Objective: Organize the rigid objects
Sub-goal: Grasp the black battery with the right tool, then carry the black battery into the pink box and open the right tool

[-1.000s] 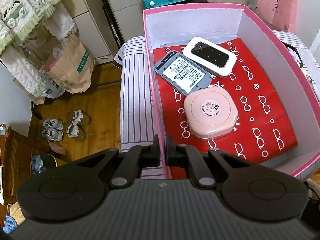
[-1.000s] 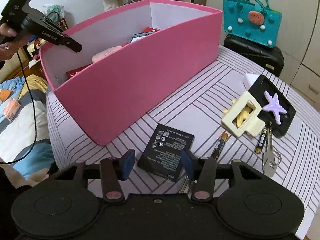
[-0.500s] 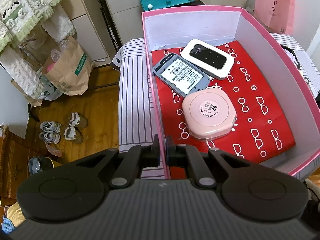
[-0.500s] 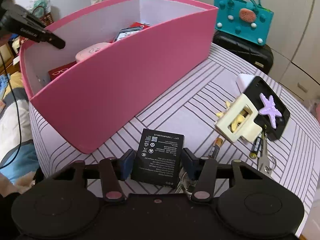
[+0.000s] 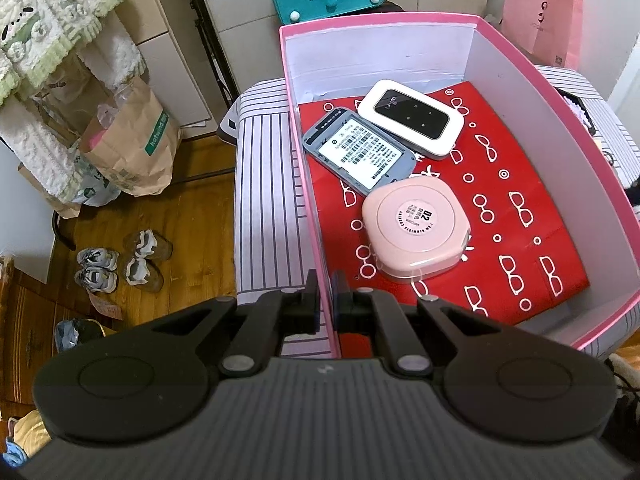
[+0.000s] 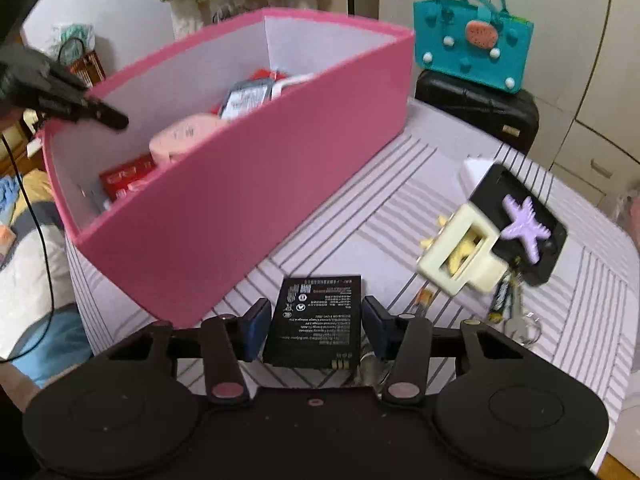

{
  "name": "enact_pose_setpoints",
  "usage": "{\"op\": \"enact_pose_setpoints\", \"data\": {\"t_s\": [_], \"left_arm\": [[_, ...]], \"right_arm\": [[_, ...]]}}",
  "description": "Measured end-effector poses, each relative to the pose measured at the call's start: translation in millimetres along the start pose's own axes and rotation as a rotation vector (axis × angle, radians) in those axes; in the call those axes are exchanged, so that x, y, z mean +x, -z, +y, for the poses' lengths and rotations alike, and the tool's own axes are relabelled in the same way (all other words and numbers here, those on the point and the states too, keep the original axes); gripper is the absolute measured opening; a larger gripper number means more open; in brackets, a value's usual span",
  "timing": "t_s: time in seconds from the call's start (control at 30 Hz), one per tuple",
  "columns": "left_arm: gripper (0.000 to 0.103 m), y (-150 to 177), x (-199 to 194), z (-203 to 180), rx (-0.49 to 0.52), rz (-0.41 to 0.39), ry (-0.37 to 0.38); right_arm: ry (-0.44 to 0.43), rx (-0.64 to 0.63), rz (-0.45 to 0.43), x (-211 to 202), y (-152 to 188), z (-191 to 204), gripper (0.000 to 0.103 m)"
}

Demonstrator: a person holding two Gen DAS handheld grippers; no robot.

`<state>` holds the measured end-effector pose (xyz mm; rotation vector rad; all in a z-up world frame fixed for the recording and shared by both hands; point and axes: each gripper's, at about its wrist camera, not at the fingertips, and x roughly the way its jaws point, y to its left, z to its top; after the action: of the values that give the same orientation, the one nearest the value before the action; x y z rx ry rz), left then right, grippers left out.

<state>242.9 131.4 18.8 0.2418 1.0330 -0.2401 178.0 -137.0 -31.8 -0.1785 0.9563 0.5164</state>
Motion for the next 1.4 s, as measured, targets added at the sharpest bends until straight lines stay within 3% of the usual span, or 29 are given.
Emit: {"op": "enact_pose_setpoints", "data": {"t_s": [0.03, 0.07, 0.17, 0.33, 0.4, 0.47, 0.57, 0.67, 0.9, 1.13, 1.4], "left_arm": [[0.005, 0, 0, 0, 0.002, -0.002, 0.001], [0.005, 0, 0, 0, 0.003, -0.004, 0.002], [0.005, 1, 0, 2, 0.003, -0.006, 0.01], [0.005, 2, -1, 1, 0.008, -0.014, 0.007], [0.005, 2, -1, 1, 0.009, -0.015, 0.006], [0.006, 2, -1, 1, 0.006, -0.015, 0.009], [0.006, 3, -1, 0, 0.007, -0.016, 0.011], [0.006, 2, -1, -1, 0.007, -0.017, 0.012], [0.006, 2, -1, 0, 0.004, -0.015, 0.016], [0.006, 2, -1, 1, 0.009, -0.016, 0.017], [0.006, 2, 0, 3, 0.006, -0.017, 0.023]], "right_arm": [[0.004, 0.005, -0.011, -5, -2, -1, 0.047], [0.018, -0.005, -0.02, -8, -5, -2, 0.011], [-0.021, 0.001, -0.009, -12, -12, -8, 0.01], [-0.048, -0.045, 0.037, -9, -11, -1, 0.021], [-0.076, -0.035, 0.045, -10, -10, 1, 0.04], [-0.117, -0.057, 0.081, -7, -7, 5, 0.047], [-0.074, -0.116, 0.118, 1, 0, 16, 0.052], [-0.035, -0.151, 0.139, 10, 4, 22, 0.055], [-0.059, -0.132, 0.146, 20, -1, 16, 0.061], [-0.011, -0.133, 0.163, 18, -4, 24, 0.054], [0.035, -0.092, 0.075, -5, -14, 12, 0.054]]}}
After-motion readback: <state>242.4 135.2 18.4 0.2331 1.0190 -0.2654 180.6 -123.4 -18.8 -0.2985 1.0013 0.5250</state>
